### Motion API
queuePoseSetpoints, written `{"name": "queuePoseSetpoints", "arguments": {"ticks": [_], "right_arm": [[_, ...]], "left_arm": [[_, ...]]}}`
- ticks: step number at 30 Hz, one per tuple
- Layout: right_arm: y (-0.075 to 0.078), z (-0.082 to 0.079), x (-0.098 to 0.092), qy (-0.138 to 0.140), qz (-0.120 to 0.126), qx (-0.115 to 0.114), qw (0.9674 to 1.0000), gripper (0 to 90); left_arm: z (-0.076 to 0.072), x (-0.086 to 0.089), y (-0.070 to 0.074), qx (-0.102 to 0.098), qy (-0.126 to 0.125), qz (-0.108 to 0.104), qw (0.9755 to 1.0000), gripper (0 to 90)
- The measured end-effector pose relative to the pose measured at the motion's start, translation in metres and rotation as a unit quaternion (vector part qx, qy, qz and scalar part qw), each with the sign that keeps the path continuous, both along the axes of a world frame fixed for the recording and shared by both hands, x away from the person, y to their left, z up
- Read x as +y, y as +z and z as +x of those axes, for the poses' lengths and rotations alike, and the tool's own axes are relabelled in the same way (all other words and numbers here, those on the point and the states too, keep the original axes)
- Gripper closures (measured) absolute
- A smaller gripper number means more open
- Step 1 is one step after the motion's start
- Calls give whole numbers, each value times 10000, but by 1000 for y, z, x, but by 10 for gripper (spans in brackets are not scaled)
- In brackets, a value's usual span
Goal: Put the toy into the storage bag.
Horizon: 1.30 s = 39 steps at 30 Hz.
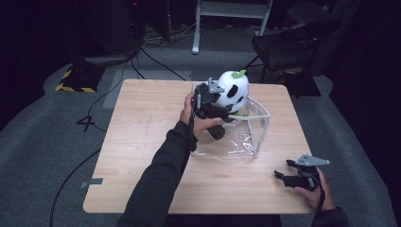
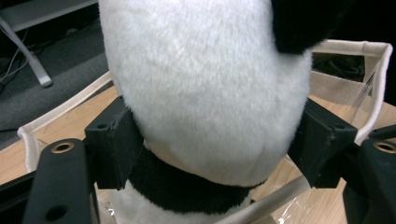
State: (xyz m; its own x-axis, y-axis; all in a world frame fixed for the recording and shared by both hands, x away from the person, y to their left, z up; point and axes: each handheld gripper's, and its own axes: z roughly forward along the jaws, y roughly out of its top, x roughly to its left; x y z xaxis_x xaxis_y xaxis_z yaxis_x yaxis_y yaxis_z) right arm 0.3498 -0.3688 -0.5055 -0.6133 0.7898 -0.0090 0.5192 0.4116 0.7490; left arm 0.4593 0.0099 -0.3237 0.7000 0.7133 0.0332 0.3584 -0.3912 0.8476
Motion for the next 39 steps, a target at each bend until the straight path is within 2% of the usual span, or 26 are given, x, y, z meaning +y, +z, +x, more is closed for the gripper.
{"name": "queuePoseSetpoints", "arguments": {"ticks": [10, 18, 20, 22, 24, 35, 37, 39], "right_arm": [[0, 0, 0, 0, 0, 0, 10000, 225], [0, 0, 0, 0, 0, -1, 10000, 225], [0, 0, 0, -2, -3, 0, 10000, 225], [0, 0, 0, -1, -4, -1, 10000, 225], [0, 0, 0, -2, -5, -2, 10000, 225], [0, 0, 0, 0, -5, -3, 10000, 225], [0, 0, 0, -1, -5, -2, 10000, 225], [0, 0, 0, -1, -5, -2, 10000, 225]], "left_arm": [[1, -3, -1, 181, 53, 134, 9997, 192], [0, -3, -1, 125, 107, 132, 9998, 184], [0, -3, -1, 117, 94, 114, 9998, 187], [0, -4, -2, 187, -19, 89, 9998, 166], [-1, -5, -2, 104, 23, 130, 9999, 177], [-2, -5, 0, 69, 2, 154, 9999, 181], [-2, -4, 0, 59, 2, 139, 9999, 180], [-3, -3, 1, 42, 6, 20, 10000, 185]]}}
